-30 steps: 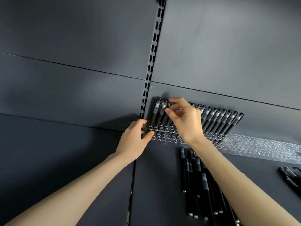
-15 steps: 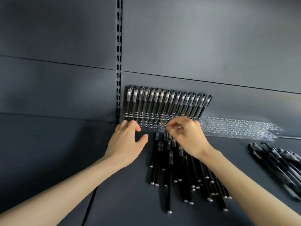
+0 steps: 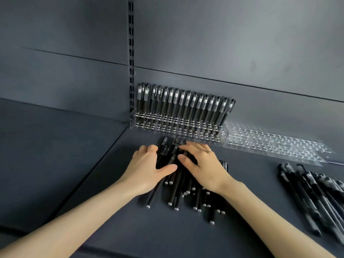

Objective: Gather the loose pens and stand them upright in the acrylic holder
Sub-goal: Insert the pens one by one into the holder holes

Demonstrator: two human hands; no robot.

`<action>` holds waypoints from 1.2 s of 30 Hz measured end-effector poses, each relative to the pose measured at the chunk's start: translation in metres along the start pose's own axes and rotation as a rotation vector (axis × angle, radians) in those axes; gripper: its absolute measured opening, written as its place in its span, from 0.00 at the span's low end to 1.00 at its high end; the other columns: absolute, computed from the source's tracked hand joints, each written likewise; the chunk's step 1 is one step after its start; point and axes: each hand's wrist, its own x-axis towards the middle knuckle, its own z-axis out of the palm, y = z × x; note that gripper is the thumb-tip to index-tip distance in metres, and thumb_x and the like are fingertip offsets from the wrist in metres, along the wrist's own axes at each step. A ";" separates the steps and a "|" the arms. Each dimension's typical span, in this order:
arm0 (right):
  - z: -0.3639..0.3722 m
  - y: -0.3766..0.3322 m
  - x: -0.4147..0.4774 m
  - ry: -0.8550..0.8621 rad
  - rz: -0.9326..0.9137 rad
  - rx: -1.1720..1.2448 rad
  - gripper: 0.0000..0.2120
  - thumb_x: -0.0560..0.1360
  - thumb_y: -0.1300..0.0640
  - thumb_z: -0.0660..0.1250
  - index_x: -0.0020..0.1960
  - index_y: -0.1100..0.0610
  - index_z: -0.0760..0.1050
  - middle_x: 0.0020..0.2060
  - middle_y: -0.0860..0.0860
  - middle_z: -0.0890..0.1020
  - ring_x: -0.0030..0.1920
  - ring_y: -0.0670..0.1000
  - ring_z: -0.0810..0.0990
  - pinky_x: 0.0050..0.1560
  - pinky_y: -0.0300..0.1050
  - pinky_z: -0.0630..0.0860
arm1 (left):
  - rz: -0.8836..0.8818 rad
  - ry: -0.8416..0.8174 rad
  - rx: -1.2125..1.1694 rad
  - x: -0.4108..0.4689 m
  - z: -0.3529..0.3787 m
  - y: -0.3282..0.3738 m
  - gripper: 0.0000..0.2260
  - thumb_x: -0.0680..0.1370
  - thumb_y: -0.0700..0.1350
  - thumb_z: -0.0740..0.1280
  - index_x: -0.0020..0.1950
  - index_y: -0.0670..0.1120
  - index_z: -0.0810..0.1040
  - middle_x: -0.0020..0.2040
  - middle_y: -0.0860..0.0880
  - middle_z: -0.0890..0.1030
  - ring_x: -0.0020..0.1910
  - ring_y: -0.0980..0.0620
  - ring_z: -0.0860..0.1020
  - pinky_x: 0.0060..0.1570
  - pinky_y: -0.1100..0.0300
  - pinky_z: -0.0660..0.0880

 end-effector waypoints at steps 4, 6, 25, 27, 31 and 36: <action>-0.001 0.002 -0.001 0.001 -0.012 0.000 0.20 0.80 0.46 0.57 0.69 0.50 0.68 0.70 0.49 0.68 0.72 0.51 0.58 0.72 0.53 0.56 | -0.091 -0.018 -0.071 0.011 -0.009 -0.003 0.31 0.74 0.58 0.67 0.72 0.44 0.65 0.65 0.46 0.72 0.61 0.48 0.73 0.58 0.58 0.70; -0.002 0.001 -0.001 0.005 -0.010 0.000 0.20 0.80 0.47 0.57 0.69 0.51 0.68 0.70 0.49 0.69 0.72 0.51 0.59 0.71 0.52 0.57 | -0.099 -0.017 -0.045 0.016 -0.012 -0.004 0.28 0.74 0.56 0.68 0.70 0.44 0.69 0.63 0.46 0.75 0.59 0.48 0.75 0.57 0.58 0.70; -0.010 -0.007 -0.003 0.100 -0.043 0.126 0.19 0.79 0.47 0.59 0.68 0.52 0.70 0.63 0.46 0.75 0.66 0.47 0.67 0.68 0.46 0.61 | 0.037 -0.036 -0.565 -0.006 -0.026 -0.002 0.12 0.82 0.46 0.57 0.42 0.41 0.67 0.29 0.48 0.65 0.25 0.55 0.58 0.23 0.61 0.56; -0.017 -0.021 -0.001 0.131 -0.030 0.364 0.16 0.77 0.49 0.64 0.63 0.52 0.74 0.55 0.44 0.80 0.57 0.41 0.75 0.61 0.39 0.70 | 0.095 -0.017 -0.647 -0.008 -0.029 0.001 0.11 0.82 0.47 0.57 0.42 0.42 0.67 0.34 0.46 0.66 0.25 0.55 0.58 0.22 0.63 0.55; -0.024 -0.049 0.011 0.210 0.018 0.742 0.07 0.73 0.53 0.70 0.46 0.55 0.75 0.42 0.55 0.82 0.43 0.51 0.80 0.48 0.42 0.78 | 0.235 -0.025 -0.708 -0.005 -0.031 0.004 0.06 0.81 0.47 0.58 0.53 0.45 0.71 0.32 0.53 0.70 0.24 0.59 0.61 0.22 0.67 0.59; -0.030 -0.068 0.033 0.273 0.049 0.850 0.08 0.74 0.55 0.70 0.47 0.61 0.76 0.39 0.56 0.81 0.38 0.49 0.79 0.47 0.40 0.79 | 0.308 0.018 -0.753 0.014 -0.041 0.001 0.04 0.81 0.46 0.59 0.51 0.47 0.70 0.33 0.47 0.74 0.23 0.56 0.64 0.22 0.64 0.61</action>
